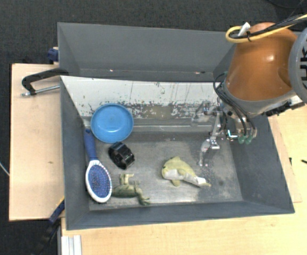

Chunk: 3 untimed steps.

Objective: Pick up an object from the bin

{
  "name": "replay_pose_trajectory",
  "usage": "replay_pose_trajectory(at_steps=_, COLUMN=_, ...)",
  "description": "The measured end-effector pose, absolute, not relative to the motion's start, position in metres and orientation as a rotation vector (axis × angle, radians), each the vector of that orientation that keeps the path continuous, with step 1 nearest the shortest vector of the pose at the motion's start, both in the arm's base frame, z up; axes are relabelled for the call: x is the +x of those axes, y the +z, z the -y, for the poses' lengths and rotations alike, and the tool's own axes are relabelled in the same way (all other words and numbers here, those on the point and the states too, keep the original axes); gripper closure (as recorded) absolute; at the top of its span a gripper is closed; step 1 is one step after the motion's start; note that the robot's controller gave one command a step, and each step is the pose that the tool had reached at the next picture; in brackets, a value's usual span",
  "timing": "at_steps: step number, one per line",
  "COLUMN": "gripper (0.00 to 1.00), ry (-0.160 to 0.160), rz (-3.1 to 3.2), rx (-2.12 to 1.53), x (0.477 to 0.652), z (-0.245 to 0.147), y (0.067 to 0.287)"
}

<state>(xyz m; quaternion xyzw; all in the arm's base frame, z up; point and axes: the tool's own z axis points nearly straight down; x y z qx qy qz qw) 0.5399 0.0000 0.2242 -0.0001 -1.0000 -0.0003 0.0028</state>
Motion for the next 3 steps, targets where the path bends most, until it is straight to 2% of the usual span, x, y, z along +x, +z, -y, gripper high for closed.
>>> replay_pose_trajectory(at_steps=1, gripper=0.00, ry=-0.003, rz=3.132, rx=0.125, x=0.533, z=-0.048, y=0.093)
replay_pose_trajectory(at_steps=2, gripper=0.00, ry=0.000, rz=3.053, rx=0.783, x=0.499, z=-0.054, y=0.184)
replay_pose_trajectory(at_steps=3, gripper=0.00, ry=-0.003, rz=2.977, rx=1.019, x=0.522, z=-0.042, y=0.070)
